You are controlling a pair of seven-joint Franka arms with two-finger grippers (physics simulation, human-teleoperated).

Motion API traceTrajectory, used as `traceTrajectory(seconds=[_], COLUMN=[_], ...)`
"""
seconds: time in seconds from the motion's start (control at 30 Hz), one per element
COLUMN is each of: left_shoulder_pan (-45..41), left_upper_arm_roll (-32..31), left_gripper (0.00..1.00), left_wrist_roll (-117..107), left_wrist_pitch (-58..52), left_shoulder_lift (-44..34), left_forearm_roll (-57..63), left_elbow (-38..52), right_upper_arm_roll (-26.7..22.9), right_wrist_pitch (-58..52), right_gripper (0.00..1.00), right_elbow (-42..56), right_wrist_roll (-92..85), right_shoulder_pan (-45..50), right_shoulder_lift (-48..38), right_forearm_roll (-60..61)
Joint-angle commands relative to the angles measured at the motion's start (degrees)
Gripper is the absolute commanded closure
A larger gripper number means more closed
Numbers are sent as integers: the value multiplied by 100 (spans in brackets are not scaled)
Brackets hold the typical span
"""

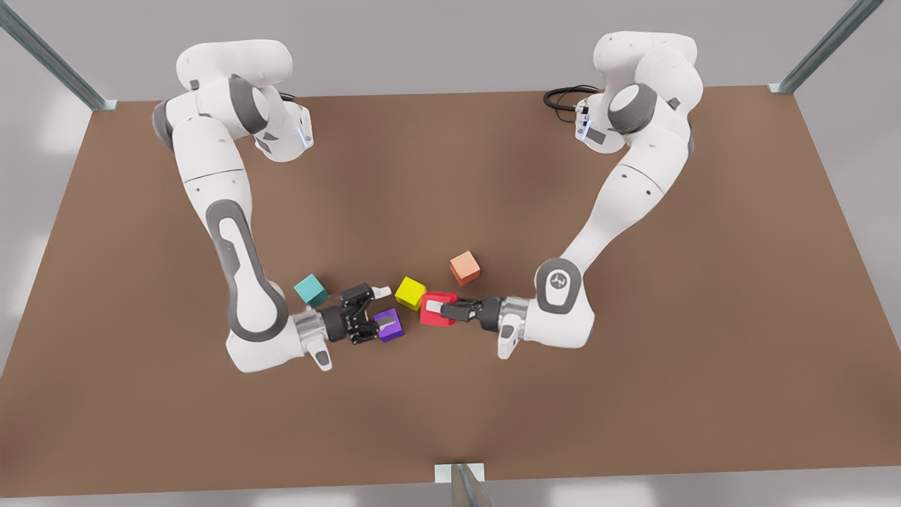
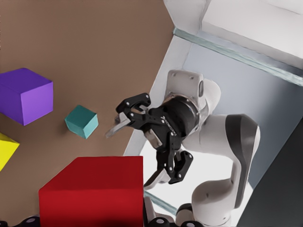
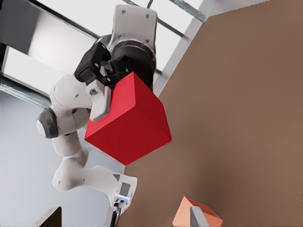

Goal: Pick up red wooden cube and pass to hand red wooden cube and place in blue wooden cube

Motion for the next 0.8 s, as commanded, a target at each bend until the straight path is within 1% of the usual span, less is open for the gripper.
traceTrajectory(seconds=[0.0,0.13,0.2,0.33,0.77], left_shoulder_pan=[23,76,50,-196,-161], left_upper_arm_roll=[-9,-9,-18,-88,-88], left_gripper=[41,41,41,41,41], left_wrist_roll=[-242,1041,1068,2035,2316], left_wrist_pitch=[410,252,269,595,603], left_shoulder_lift=[2,2,20,213,213], left_forearm_roll=[-155,-164,-304,-586,-586], left_elbow=[21,-32,-23,-23,-23], right_upper_arm_roll=[0,0,8,8,8], right_wrist_pitch=[513,689,838,1146,1155], right_gripper=[0,0,0,0,0], right_elbow=[-16,-16,-25,-16,-42], right_wrist_roll=[-5953,-6569,-6587,-6578,-6587], right_shoulder_pan=[13,92,189,364,426], right_shoulder_lift=[-7,-7,-7,99,125], right_forearm_roll=[300,572,677,1020,1213])
